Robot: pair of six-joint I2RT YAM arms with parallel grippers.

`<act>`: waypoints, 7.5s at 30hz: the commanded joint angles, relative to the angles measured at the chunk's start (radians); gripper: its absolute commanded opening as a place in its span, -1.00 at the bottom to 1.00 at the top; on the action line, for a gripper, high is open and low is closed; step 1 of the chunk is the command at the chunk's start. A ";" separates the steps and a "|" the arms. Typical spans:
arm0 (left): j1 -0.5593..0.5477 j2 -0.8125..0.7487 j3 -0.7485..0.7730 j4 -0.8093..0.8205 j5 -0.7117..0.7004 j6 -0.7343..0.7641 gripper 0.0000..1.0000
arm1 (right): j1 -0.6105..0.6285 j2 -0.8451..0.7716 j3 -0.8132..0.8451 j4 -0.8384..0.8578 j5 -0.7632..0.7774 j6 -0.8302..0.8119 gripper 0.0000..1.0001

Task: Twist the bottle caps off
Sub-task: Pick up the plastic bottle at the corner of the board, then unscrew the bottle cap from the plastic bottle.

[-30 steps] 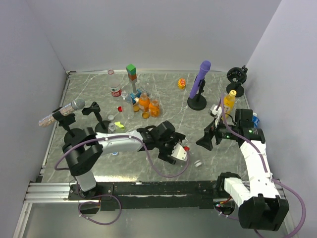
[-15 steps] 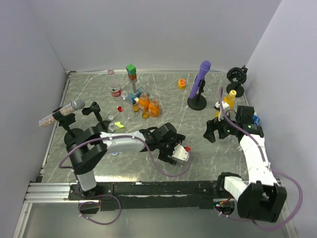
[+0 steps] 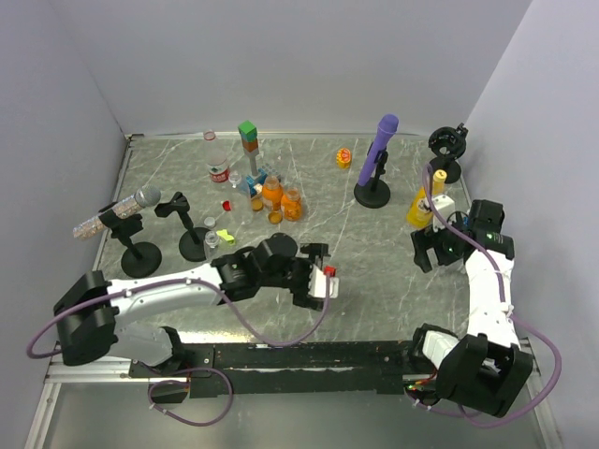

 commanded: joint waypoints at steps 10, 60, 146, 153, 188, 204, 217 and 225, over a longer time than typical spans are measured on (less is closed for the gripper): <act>-0.010 -0.185 -0.194 0.064 -0.006 -0.016 0.93 | -0.103 0.060 0.042 -0.037 -0.035 -0.546 0.99; -0.082 -0.311 -0.258 -0.002 -0.105 0.027 0.93 | 0.829 0.419 0.030 -0.020 0.135 -0.371 -0.16; -0.193 -0.089 -0.039 -0.078 -0.501 -0.831 -0.61 | 0.392 0.082 0.294 -0.462 -0.741 0.003 0.98; -0.222 -0.062 0.003 -0.108 -0.567 -0.848 -0.61 | 0.538 0.010 0.216 -0.238 -0.561 0.265 0.91; -0.246 -0.155 -0.106 0.083 -0.524 -0.725 -0.60 | 0.538 0.172 0.280 -0.304 -0.782 0.326 -0.13; -0.165 -0.218 -0.146 0.193 -0.336 -0.808 0.99 | 0.606 -0.001 0.250 -0.223 -0.626 0.223 -0.85; -0.148 -0.060 -0.001 0.087 -0.234 -0.727 0.65 | 0.690 -0.048 0.226 -0.188 -0.489 0.256 -0.87; -0.128 -0.058 -0.022 0.063 -0.182 -0.693 -0.20 | 0.690 -0.055 0.220 -0.201 -0.512 0.220 -0.83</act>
